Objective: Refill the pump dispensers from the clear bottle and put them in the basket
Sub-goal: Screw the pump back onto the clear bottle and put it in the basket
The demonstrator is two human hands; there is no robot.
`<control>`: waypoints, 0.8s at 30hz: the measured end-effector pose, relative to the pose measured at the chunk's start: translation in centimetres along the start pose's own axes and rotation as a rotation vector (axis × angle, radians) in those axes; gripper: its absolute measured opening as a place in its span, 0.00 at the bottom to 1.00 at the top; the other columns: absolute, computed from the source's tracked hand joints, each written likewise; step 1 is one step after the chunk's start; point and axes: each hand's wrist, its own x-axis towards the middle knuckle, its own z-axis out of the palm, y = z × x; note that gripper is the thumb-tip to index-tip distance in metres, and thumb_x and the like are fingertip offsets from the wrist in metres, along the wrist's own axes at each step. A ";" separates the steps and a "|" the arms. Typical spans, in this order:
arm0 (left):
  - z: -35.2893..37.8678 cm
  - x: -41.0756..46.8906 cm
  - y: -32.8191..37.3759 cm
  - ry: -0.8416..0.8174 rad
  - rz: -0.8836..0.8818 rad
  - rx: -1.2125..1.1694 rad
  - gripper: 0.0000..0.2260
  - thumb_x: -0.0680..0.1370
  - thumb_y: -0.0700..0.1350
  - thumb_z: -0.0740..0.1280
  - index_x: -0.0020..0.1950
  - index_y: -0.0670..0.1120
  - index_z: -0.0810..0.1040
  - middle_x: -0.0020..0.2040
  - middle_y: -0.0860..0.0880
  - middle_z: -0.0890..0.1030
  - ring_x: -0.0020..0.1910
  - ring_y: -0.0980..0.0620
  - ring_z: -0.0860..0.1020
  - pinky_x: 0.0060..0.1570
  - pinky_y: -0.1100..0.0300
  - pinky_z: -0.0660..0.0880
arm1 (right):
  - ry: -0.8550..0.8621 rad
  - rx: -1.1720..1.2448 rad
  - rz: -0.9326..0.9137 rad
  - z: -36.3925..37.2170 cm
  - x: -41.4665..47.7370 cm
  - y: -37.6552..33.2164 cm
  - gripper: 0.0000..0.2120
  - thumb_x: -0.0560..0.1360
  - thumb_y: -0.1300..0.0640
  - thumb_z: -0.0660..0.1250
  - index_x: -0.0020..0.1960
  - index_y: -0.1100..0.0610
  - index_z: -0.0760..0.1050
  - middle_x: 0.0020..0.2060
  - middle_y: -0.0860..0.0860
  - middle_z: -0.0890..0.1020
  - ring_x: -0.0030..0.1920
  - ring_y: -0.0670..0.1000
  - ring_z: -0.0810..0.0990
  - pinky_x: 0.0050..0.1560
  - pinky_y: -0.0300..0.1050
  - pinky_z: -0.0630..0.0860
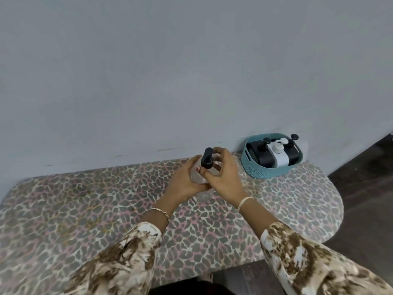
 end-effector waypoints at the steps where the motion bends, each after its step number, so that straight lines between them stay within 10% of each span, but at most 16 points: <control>1: -0.1 0.0 0.4 -0.016 -0.022 0.005 0.42 0.59 0.59 0.76 0.72 0.59 0.65 0.67 0.58 0.74 0.65 0.52 0.73 0.61 0.53 0.73 | -0.090 -0.018 -0.031 -0.2 -0.3 -0.1 0.23 0.74 0.50 0.70 0.65 0.53 0.67 0.59 0.47 0.74 0.59 0.43 0.73 0.61 0.40 0.72; 6: -0.1 -0.4 1.0 -0.005 -0.113 -0.069 0.41 0.56 0.57 0.76 0.68 0.61 0.68 0.63 0.60 0.75 0.64 0.51 0.75 0.60 0.49 0.76 | -0.016 -0.076 -0.085 -0.2 -1.2 0.3 0.15 0.80 0.63 0.61 0.66 0.60 0.72 0.57 0.51 0.79 0.57 0.48 0.77 0.60 0.46 0.74; 12: 0.1 -0.6 0.9 0.009 -0.174 -0.089 0.48 0.59 0.49 0.80 0.76 0.55 0.61 0.72 0.53 0.71 0.68 0.50 0.72 0.64 0.49 0.73 | 0.090 0.030 0.031 -0.1 0.1 0.7 0.18 0.68 0.55 0.76 0.54 0.54 0.73 0.48 0.44 0.77 0.51 0.41 0.76 0.55 0.41 0.76; 18: 0.2 -0.8 1.3 0.019 -0.195 -0.092 0.48 0.58 0.52 0.79 0.75 0.57 0.62 0.72 0.53 0.70 0.68 0.50 0.72 0.64 0.51 0.73 | -0.039 -0.109 -0.114 -0.1 -0.5 1.2 0.16 0.77 0.61 0.65 0.64 0.54 0.73 0.56 0.47 0.79 0.57 0.46 0.75 0.59 0.47 0.73; 24: 0.2 -0.8 1.5 0.031 -0.171 -0.047 0.46 0.56 0.56 0.77 0.71 0.65 0.61 0.67 0.56 0.74 0.64 0.51 0.75 0.61 0.49 0.76 | 0.044 -0.133 -0.001 -0.3 0.6 0.5 0.20 0.67 0.47 0.75 0.55 0.49 0.71 0.48 0.40 0.75 0.49 0.40 0.72 0.48 0.31 0.67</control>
